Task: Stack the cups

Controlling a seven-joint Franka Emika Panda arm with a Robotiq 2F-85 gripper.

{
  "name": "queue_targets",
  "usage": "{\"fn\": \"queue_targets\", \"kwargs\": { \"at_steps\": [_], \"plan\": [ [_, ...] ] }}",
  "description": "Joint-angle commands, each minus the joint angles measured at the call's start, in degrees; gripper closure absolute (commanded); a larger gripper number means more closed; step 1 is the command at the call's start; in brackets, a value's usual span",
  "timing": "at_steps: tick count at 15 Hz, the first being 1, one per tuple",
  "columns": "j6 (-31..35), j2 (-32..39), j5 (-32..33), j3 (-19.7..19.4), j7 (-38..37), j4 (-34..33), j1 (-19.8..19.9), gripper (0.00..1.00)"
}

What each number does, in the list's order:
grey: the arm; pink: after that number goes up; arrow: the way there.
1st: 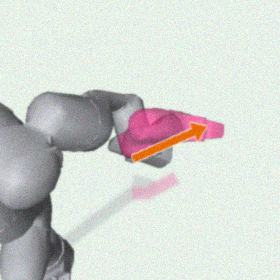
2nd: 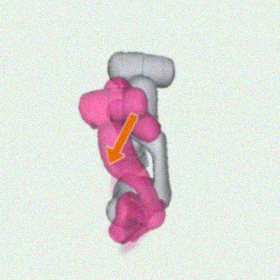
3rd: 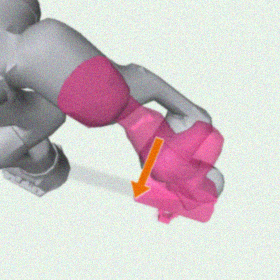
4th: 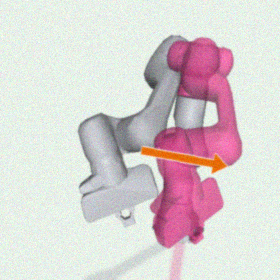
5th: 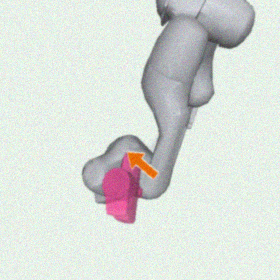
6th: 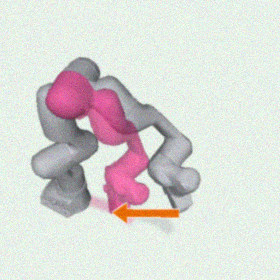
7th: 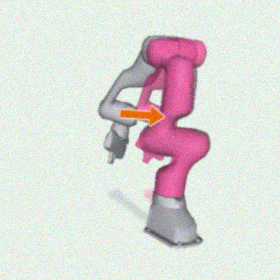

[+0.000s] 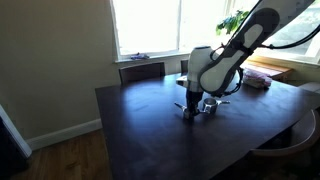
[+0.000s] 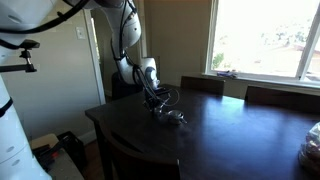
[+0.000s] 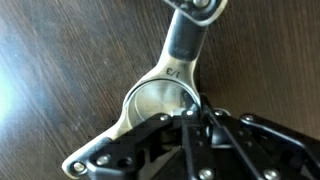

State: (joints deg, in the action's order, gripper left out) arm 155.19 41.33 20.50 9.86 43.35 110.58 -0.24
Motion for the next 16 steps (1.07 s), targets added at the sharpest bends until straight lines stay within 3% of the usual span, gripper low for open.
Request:
{"fn": "queue_targets", "kwargs": {
  "at_steps": [1,8,16],
  "plan": [
    [-3.49,0.11,-2.41,0.70,0.97,-1.17,0.74,0.91],
    [-14.29,-1.37,-13.81,6.48,8.41,-3.77,6.43,0.91],
    [-21.79,-3.43,-25.73,7.58,15.90,-7.47,9.27,0.91]
  ]
}}
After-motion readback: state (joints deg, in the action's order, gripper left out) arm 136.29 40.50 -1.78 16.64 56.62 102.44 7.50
